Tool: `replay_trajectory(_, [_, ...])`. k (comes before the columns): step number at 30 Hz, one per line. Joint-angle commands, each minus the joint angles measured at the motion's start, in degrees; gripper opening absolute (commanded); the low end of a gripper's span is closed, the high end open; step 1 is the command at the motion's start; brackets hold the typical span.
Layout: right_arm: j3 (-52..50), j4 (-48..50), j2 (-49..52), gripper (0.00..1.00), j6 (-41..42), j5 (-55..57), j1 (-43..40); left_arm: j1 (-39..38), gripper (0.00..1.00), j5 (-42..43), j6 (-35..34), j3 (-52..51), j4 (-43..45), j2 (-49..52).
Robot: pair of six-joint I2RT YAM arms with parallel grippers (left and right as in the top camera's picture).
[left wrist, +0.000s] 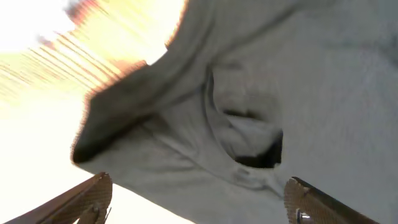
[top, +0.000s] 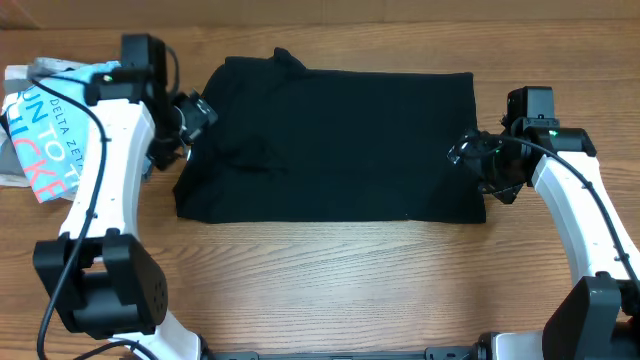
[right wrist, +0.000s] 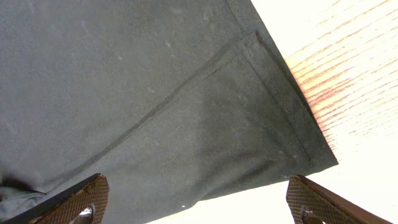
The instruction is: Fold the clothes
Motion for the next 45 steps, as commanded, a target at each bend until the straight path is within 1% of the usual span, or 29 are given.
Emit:
replay_trajectory(1, [0.7, 0.3, -0.4, 0.96, -0.4, 0.9, 0.3, -1.2, 0.88, 11.0, -0.2, -7.5, 4.5, 2.8])
replay_trajectory(5, [0.6, 0.1, -0.4, 0.96, -0.4, 0.9, 0.3, -1.2, 0.87, 15.1, -1.5, -11.4, 9.6, 3.4])
replay_trajectory(7, [0.6, 0.0, -0.4, 0.96, -0.4, 0.9, 0.3, -1.2, 0.87, 15.3, -2.7, -12.5, 10.5, 3.8])
replay_trajectory(11, [0.6, -0.1, -0.4, 0.96, -0.4, 0.9, 0.3, -1.2, 0.87, 15.3, -2.8, -14.1, 12.2, 4.6])
replay_trajectory(14, [0.6, -0.1, -0.4, 0.96, -0.4, 0.9, 0.3, -1.2, 0.87, 15.1, -3.5, -14.1, 12.6, 5.3])
replay_trajectory(17, [0.6, -0.1, -0.4, 0.96, -0.4, 0.9, 0.3, -1.2, 0.87, 15.1, -5.2, -14.1, 14.8, 6.9])
replay_trajectory(19, [0.6, -0.2, -0.4, 0.96, -0.4, 0.9, 0.3, -1.3, 0.87, 17.2, -5.3, -14.1, 16.8, 8.5])
replay_trajectory(22, [0.6, -0.2, -0.4, 0.96, -0.4, 0.9, 0.3, -1.9, 0.87, 17.7, -5.1, -14.1, 19.1, 10.5])
replay_trajectory(31, [0.6, -0.1, -0.4, 0.96, -0.4, 0.9, 0.3, -2.0, 0.80, 17.6, -5.1, -14.1, 23.2, 11.4])
replay_trajectory(34, [0.6, -0.3, -0.4, 0.96, -0.4, 0.9, 0.3, -2.0, 0.72, 17.2, -5.1, -14.1, 24.9, 11.8])
replay_trajectory(38, [0.6, -0.9, -0.4, 0.96, -0.4, 0.9, 0.3, -2.0, 0.66, 17.2, -5.3, -14.1, 25.6, 12.6])
replay_trajectory(40, [0.6, -1.1, -0.4, 0.96, -0.4, 0.9, 0.3, -2.0, 0.59, 17.2, -5.3, -14.1, 25.7, 12.9])
replay_trajectory(43, [0.7, -1.1, -0.4, 0.96, -0.4, 0.9, 0.3, -2.0, 0.42, 17.2, -5.3, -14.1, 26.4, 13.2])
replay_trajectory(45, [0.6, -1.2, -0.4, 0.93, -0.4, 0.9, 0.3, -2.0, 0.35, 17.2, -5.3, -14.1, 27.3, 13.2])
